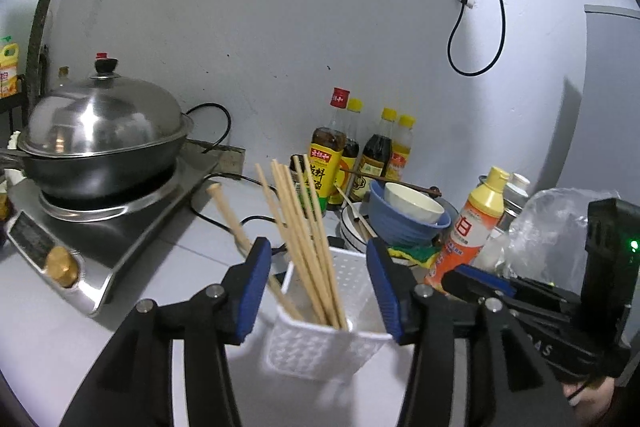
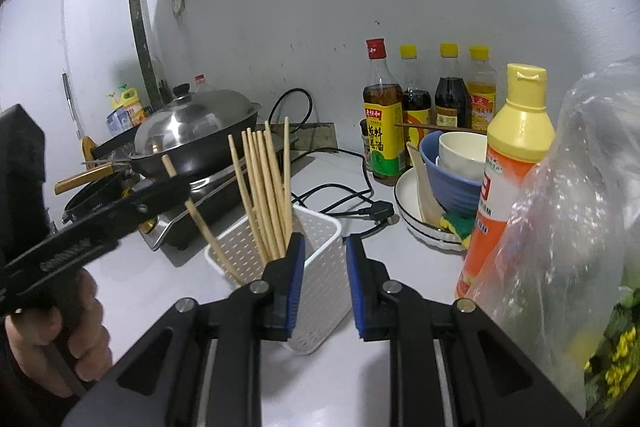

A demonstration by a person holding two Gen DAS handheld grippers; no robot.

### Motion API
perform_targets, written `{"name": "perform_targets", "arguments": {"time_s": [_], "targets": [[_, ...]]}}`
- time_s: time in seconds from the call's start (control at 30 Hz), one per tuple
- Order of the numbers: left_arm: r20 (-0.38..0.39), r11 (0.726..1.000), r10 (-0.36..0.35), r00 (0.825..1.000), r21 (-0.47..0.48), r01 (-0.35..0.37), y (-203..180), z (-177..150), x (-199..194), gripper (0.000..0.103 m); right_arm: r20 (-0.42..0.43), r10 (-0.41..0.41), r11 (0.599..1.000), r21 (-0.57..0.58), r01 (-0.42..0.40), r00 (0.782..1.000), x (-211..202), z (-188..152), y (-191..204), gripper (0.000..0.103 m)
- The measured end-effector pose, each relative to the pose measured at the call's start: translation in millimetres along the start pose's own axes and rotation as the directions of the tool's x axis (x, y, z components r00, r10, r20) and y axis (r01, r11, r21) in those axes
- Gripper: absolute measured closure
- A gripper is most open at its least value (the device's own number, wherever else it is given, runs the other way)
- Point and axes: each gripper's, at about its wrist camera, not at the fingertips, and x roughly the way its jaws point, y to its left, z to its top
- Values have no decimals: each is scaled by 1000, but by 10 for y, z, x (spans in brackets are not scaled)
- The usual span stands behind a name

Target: Organize utensils

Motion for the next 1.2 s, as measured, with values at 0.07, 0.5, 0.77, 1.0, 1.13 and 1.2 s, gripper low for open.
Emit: {"name": "perform_targets", "arguments": {"time_s": [0.07,0.5,0.77,1.0,1.13,1.2], "targets": [[-6,1000,7,1000,5,-7,55,-19,-106,53,-5,-5,1000,-4,5,1000,-28,-20,59,83],[-21,999,47,999,10,-47,446,-241,-616,51,-31,-36,998,-57,34,999,-226,-177,489,76],[8,996,78,997,41,-78,616,-359,-978,45,-54,-38,996,-86,33,998,-285,-347,780,76],[36,992,108,993,64,-110,736,-392,-1250,36,-49,-31,994,-111,25,998,-370,-419,1024,76],[52,988,131,990,72,-134,760,-389,-1397,32,-33,-30,992,-124,26,999,-472,-420,1126,68],[52,987,142,989,72,-145,770,-377,-1462,32,-18,-31,991,-132,28,999,-552,-417,1181,65]]}}
